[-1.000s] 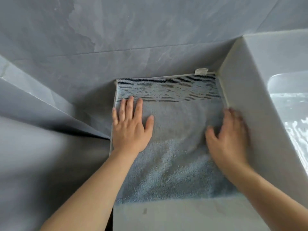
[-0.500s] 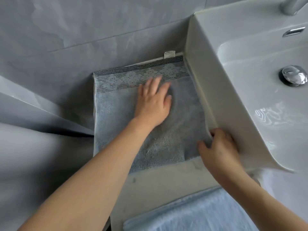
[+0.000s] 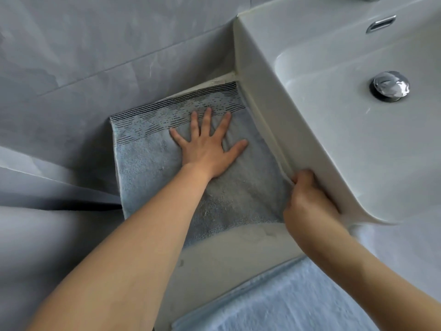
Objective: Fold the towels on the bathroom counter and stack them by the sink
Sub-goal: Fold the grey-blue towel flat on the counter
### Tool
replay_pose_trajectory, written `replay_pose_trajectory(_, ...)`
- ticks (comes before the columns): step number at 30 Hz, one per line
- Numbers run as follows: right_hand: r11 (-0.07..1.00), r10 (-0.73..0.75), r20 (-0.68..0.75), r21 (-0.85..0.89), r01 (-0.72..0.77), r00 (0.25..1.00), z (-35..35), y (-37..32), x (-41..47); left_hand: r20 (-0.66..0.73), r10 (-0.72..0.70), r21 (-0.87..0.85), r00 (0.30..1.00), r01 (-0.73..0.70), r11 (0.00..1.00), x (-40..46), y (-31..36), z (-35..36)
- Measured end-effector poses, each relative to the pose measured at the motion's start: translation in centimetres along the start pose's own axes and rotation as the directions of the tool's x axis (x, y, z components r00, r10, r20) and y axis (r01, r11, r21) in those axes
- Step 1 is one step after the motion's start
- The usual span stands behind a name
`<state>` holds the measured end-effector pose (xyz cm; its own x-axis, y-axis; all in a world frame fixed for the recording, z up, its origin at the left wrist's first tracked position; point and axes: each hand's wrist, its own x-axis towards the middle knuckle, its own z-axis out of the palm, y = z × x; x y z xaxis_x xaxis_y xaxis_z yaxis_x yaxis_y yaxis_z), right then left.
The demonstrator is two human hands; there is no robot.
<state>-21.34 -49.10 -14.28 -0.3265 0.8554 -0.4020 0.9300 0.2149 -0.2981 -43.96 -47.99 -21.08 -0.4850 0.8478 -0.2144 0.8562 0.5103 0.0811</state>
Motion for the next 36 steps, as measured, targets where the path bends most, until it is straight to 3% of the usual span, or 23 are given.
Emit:
replay_pose_trajectory(3, 1.000, 0.004, 0.049, 0.016, -0.005, 0.999, -0.3, 0.3, -0.5, 0.026, -0.002, 0.019, 1.000, 0.001, 1.000, 0.0, 0.2, -0.2)
replay_pose_trajectory(6, 0.995, -0.099, -0.180, -0.047, 0.092, 0.979, -0.3, 0.2, -2.2, 0.074, 0.005, -0.023, 0.997, -0.003, 1.000, -0.4, 0.2, -0.7)
replay_pose_trajectory(8, 0.967, -0.249, -0.355, -0.134, 0.215, 0.901, 0.0, -0.7, -2.7, 0.028, 0.039, -0.055, 0.999, -0.038, 0.998, -2.3, -0.3, -0.7)
replay_pose_trajectory(9, 0.942, -0.336, -0.365, -0.156, 0.298, 0.869, 0.3, -1.6, -2.4, -0.036, 0.068, -0.052, 0.997, -0.070, 0.996, -3.9, -0.8, -0.6)
replay_pose_trajectory(12, 0.823, -0.567, -0.217, -0.181, 0.539, 0.794, 1.8, -4.5, 0.3, -0.178, 0.082, -0.031, 0.981, -0.089, 0.996, -9.2, -2.6, 0.4)
replay_pose_trajectory(14, 0.784, -0.589, -0.016, -0.255, 0.566, 0.808, 3.0, -4.7, 2.8, -0.128, 0.004, -0.025, 0.992, -0.007, 1.000, -11.9, -4.0, 1.4)
replay_pose_trajectory(16, 0.740, -0.582, 0.078, -0.363, 0.567, 0.810, 4.3, -2.9, 5.0, -0.061, -0.086, 0.002, 0.994, 0.086, 0.996, -13.9, -5.8, 2.6)
replay_pose_trajectory(23, 0.727, -0.556, 0.048, -0.455, 0.514, 0.830, 3.6, -1.4, 6.5, -0.059, -0.278, -0.028, 0.959, 0.277, 0.961, -17.0, -9.6, 2.3)
replay_pose_trajectory(28, 0.668, -0.662, 0.110, -0.362, 0.650, 0.741, 5.4, -4.3, 5.9, -0.055, -0.158, -0.002, 0.986, 0.158, 0.987, -15.4, -5.3, 2.7)
replay_pose_trajectory(33, 0.644, -0.668, 0.107, -0.414, 0.644, 0.737, 6.0, -2.3, 6.7, -0.068, -0.302, -0.114, 0.951, 0.293, 0.949, -18.0, -8.9, 3.3)
replay_pose_trajectory(36, 0.640, -0.663, 0.095, -0.443, 0.628, 0.743, 4.9, -1.5, 6.3, 0.033, -0.303, -0.012, 0.953, 0.303, 0.953, -18.4, -9.3, 2.3)
